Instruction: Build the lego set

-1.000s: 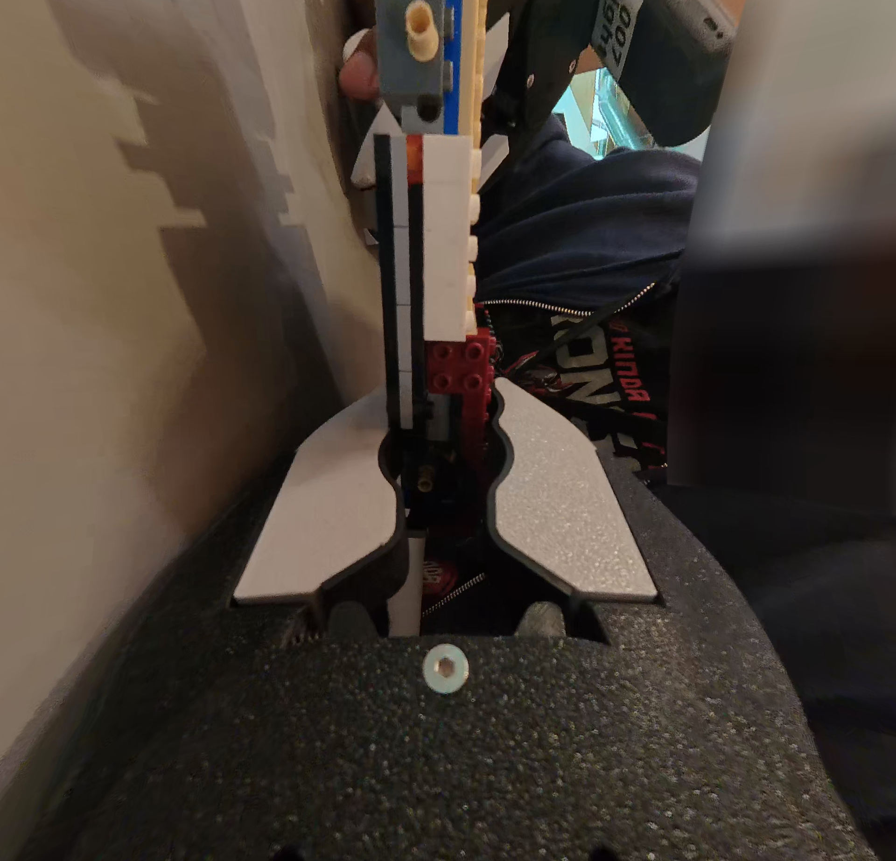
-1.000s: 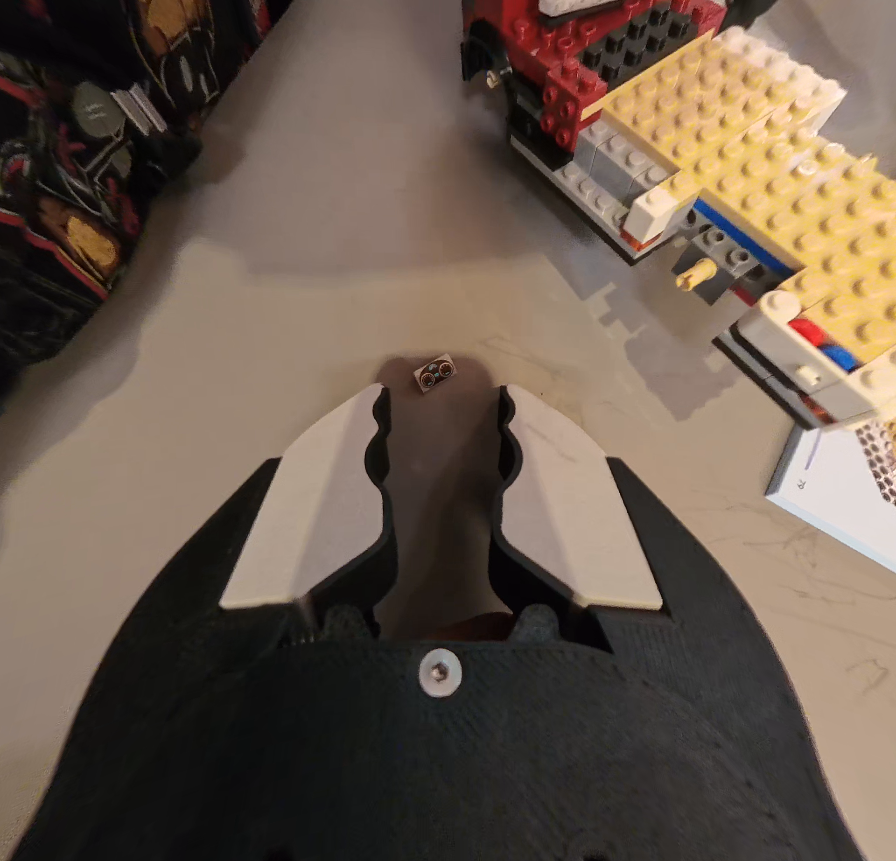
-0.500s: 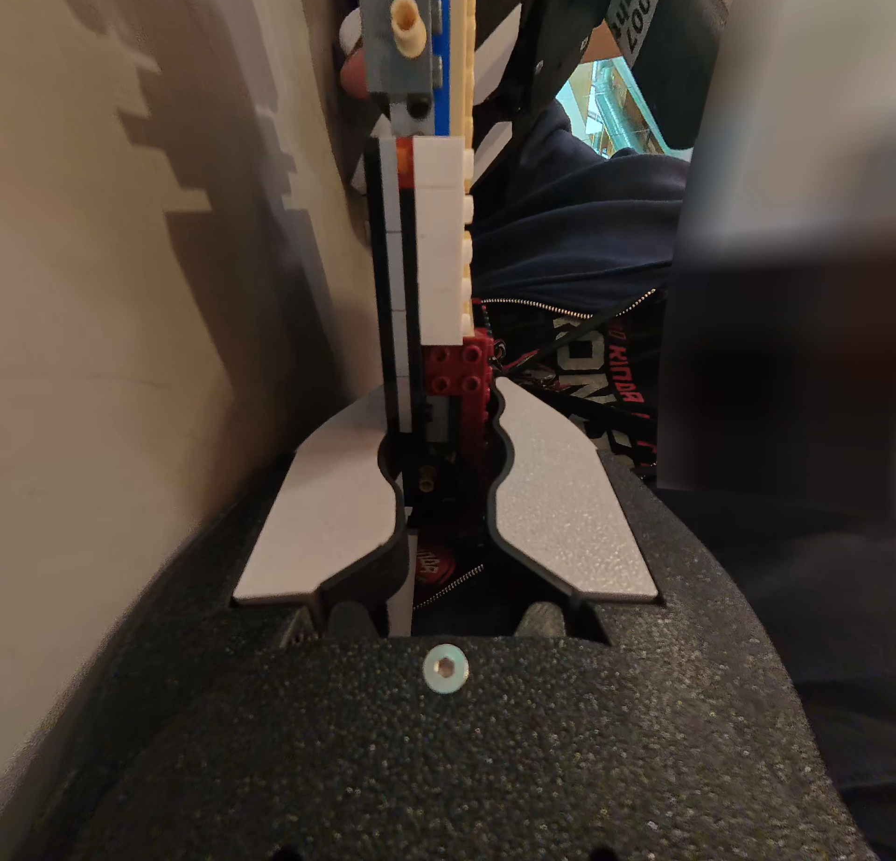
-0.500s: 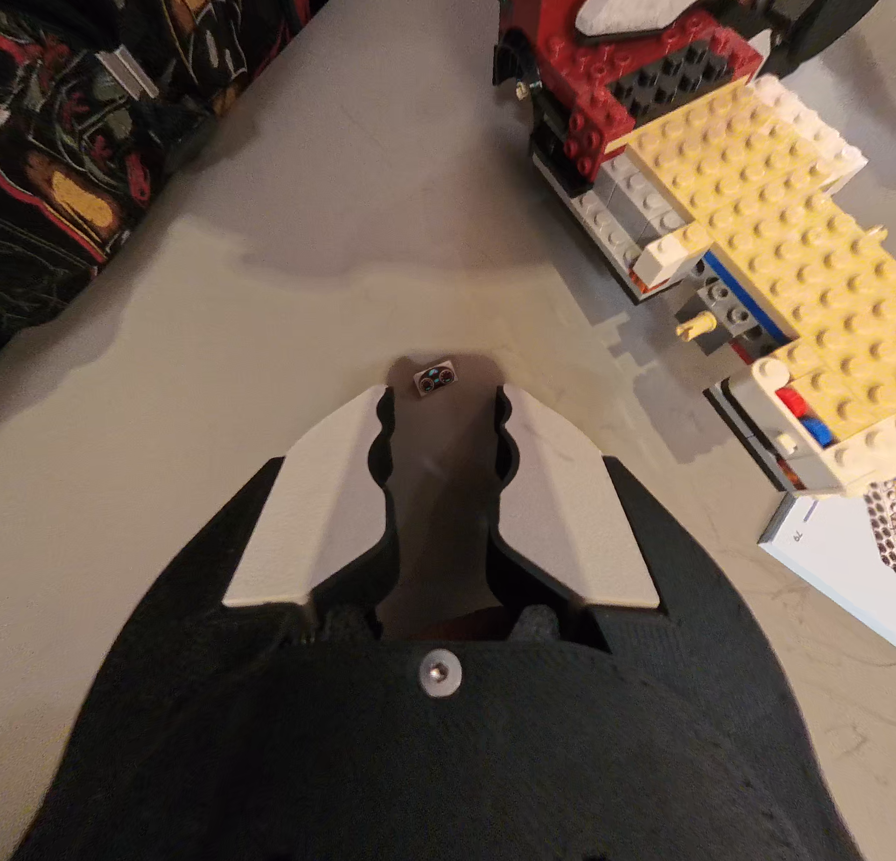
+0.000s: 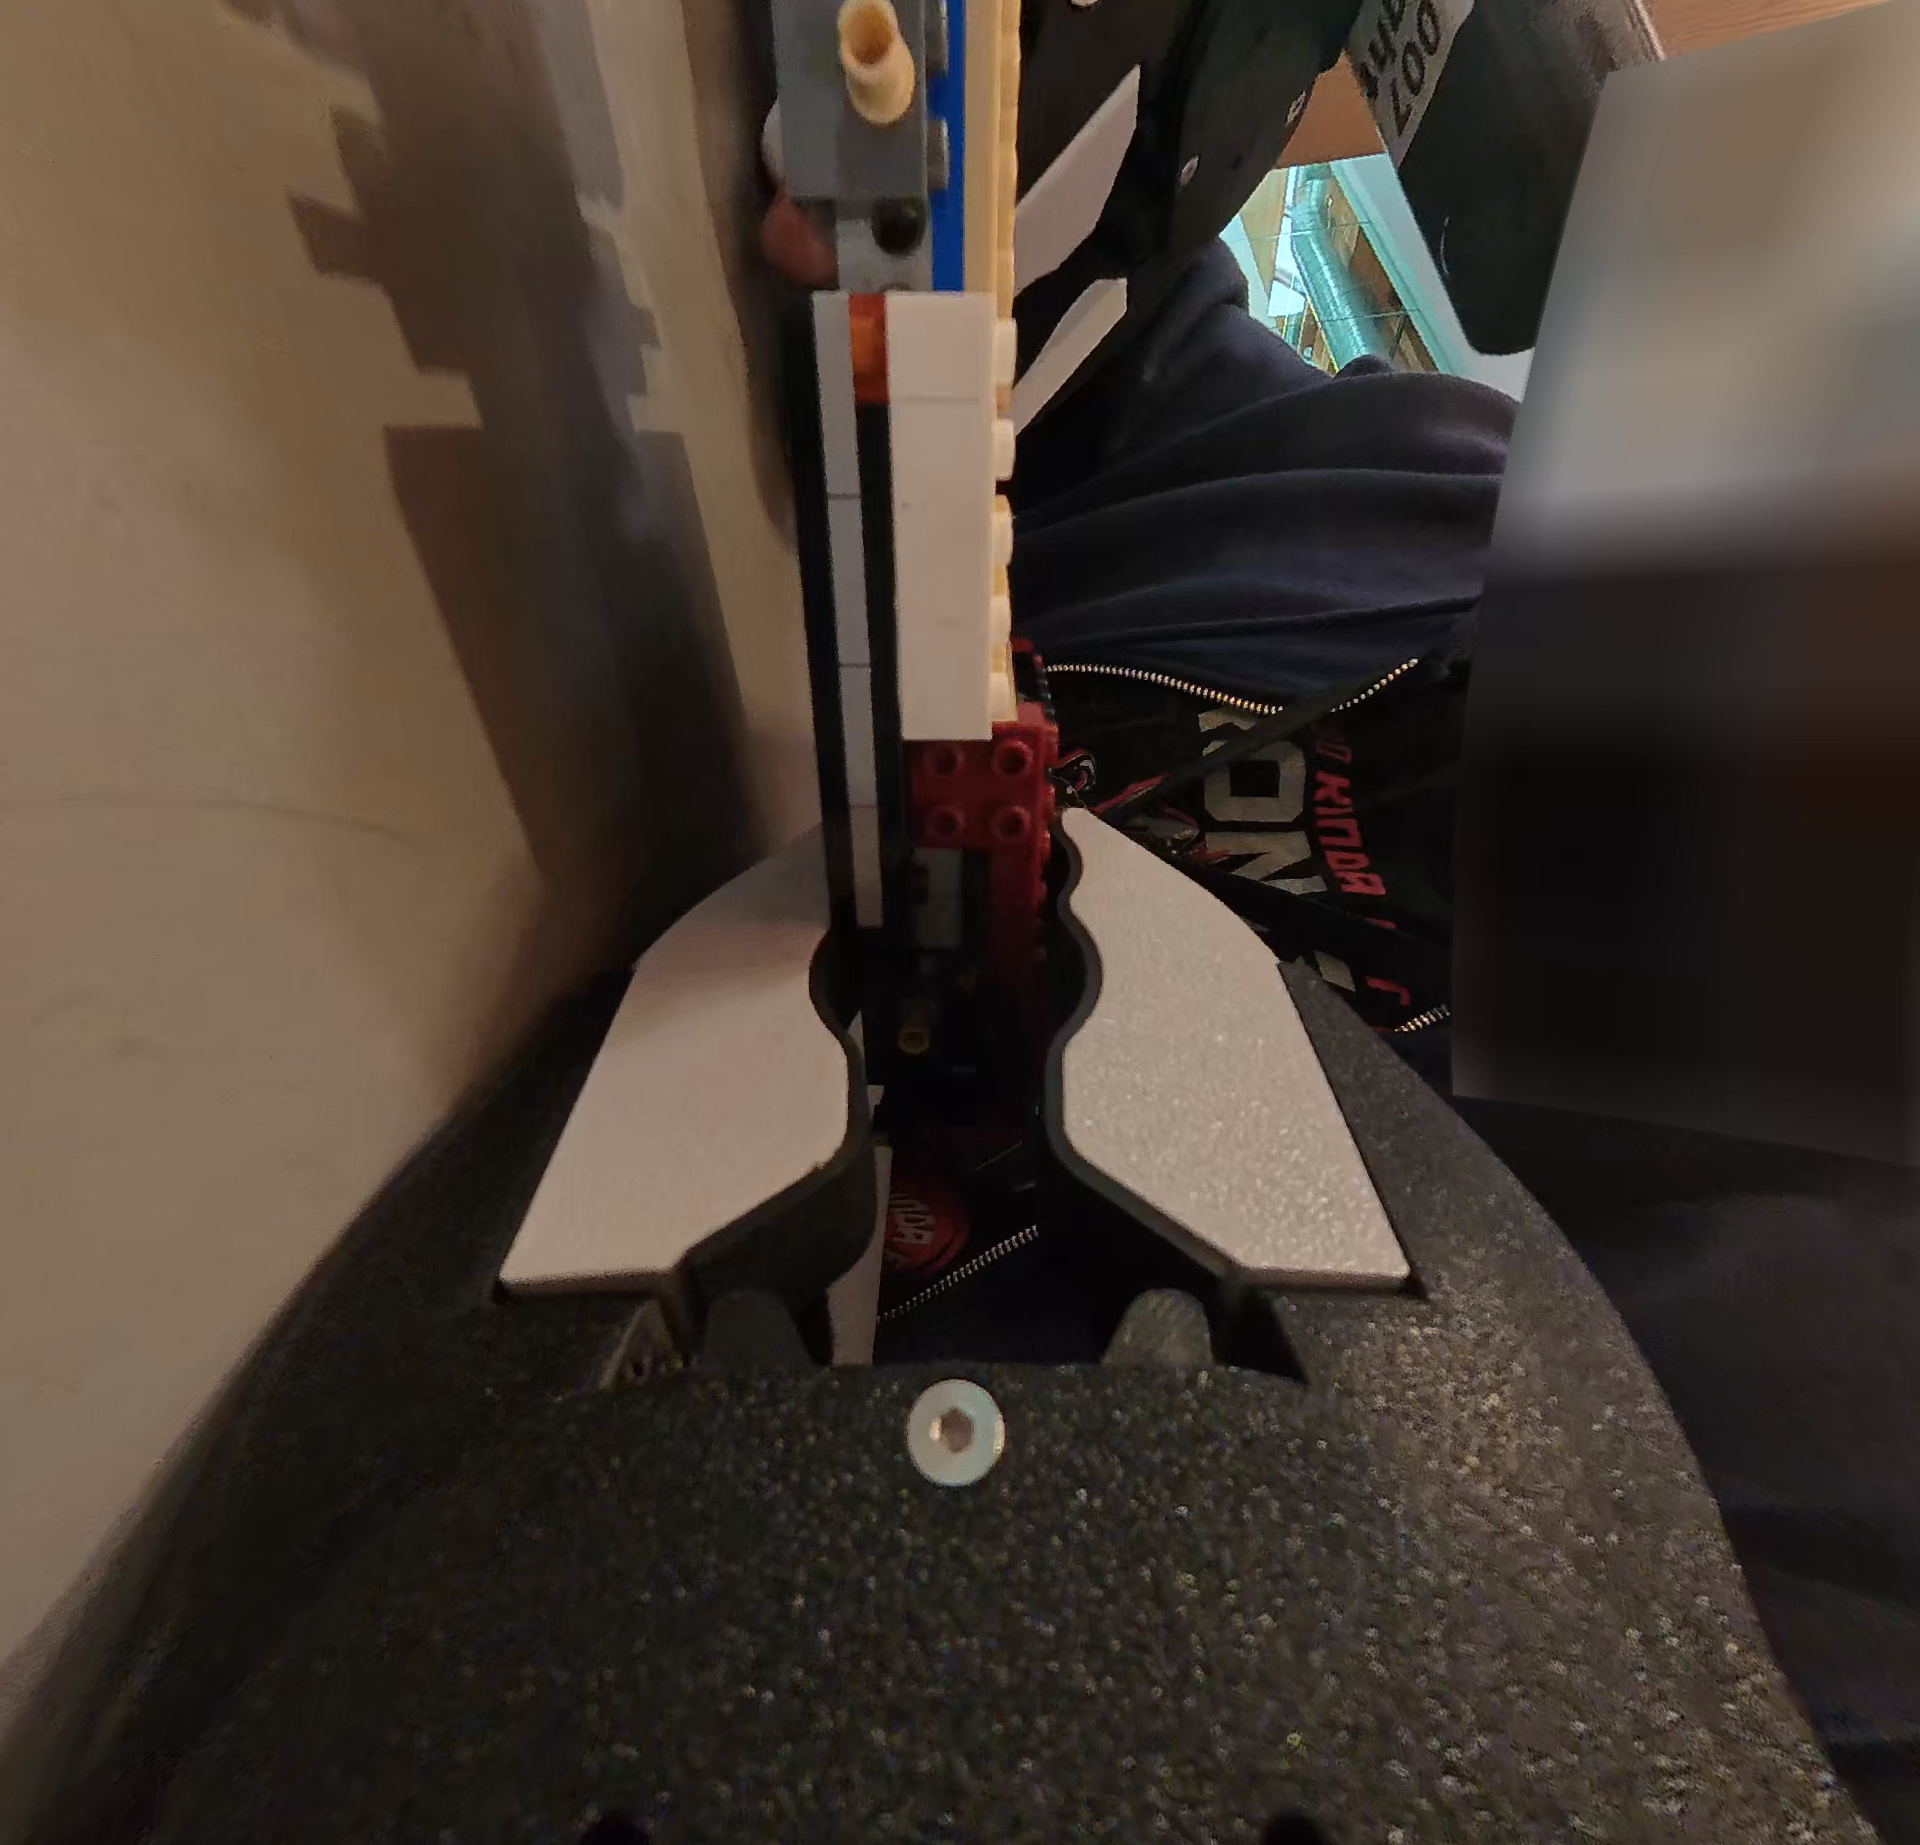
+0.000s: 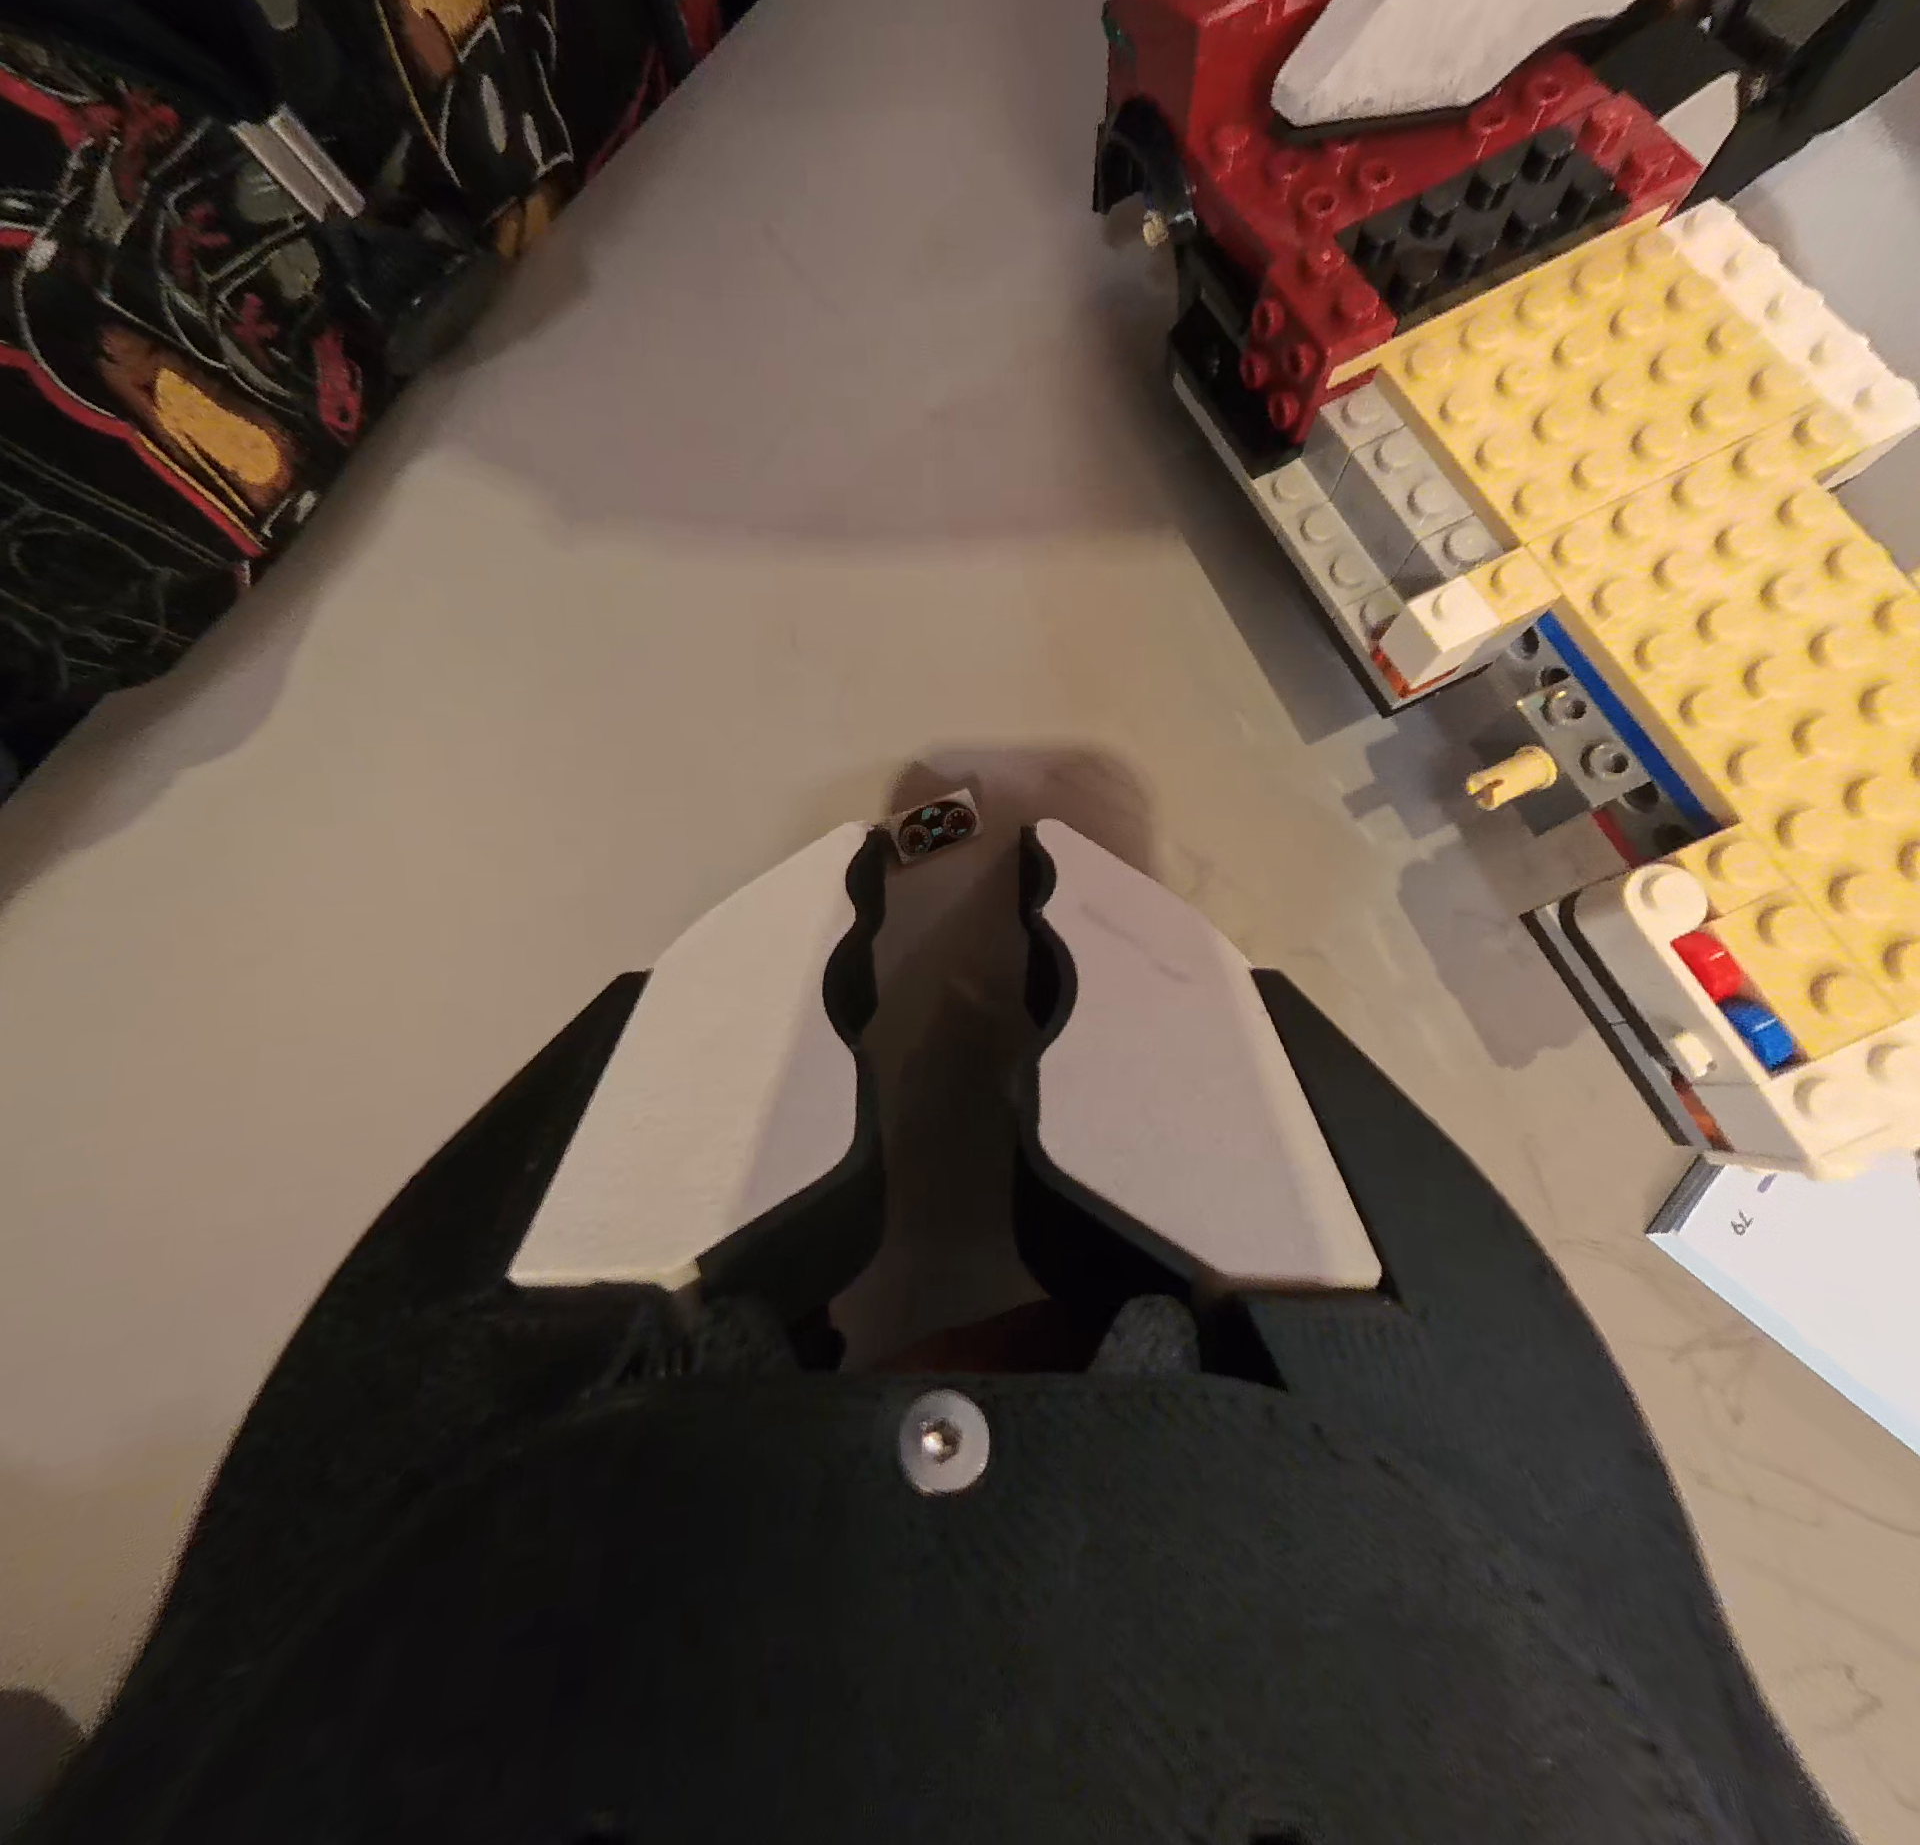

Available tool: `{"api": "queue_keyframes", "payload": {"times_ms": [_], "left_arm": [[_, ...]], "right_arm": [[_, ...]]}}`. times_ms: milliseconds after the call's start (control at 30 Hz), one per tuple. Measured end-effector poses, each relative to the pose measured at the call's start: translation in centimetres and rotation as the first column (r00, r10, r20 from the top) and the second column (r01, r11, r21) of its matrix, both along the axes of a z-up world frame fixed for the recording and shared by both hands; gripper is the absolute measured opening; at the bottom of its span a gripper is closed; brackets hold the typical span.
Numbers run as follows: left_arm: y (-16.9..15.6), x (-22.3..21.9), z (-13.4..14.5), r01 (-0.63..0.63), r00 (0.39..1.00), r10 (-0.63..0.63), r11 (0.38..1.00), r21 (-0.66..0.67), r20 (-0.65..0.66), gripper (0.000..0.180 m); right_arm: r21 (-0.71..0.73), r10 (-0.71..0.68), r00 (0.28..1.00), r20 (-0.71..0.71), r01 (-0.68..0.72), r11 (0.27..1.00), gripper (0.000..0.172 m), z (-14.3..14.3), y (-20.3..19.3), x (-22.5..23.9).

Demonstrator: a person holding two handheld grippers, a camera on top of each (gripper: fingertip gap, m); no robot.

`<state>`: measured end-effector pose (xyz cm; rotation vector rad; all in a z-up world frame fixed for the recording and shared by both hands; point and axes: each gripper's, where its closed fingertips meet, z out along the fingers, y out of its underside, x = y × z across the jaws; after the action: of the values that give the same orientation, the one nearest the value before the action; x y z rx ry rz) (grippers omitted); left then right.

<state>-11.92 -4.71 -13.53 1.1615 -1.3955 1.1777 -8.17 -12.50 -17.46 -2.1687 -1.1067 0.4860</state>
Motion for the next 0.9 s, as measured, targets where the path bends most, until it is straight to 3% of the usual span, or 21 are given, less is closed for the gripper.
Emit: {"api": "queue_keyframes", "payload": {"times_ms": [33, 300, 633, 900], "left_arm": [[0.0, 0.0, 0.0, 0.003, 1.000, -0.003, 1.000, 0.004, 0.002, 0.033], [-0.4, 0.4, -0.2, -0.018, 1.000, 0.018, 0.999, 0.027, -0.006, 0.033], [-1.6, 1.2, 0.0, -0.072, 0.997, 0.072, 0.997, 0.008, -0.036, 0.034], [-2.3, 1.3, 0.0, -0.067, 0.997, 0.068, 0.998, 0.013, -0.022, 0.034]], "right_arm": [[0.002, 0.007, 1.000, 0.002, -0.007, 1.000, 0.025, 0.0, 0.0, -0.1], [-0.002, 0.052, 0.999, -0.008, -0.052, 0.999, 0.017, 0.2, 0.0, -0.7], [0.365, 0.112, 0.993, -0.022, -0.096, 0.926, 0.016, 7.6, 4.0, -3.4], [0.395, 0.139, 0.986, 0.094, -0.165, 0.904, 0.017, 7.5, 6.6, -4.8]]}}
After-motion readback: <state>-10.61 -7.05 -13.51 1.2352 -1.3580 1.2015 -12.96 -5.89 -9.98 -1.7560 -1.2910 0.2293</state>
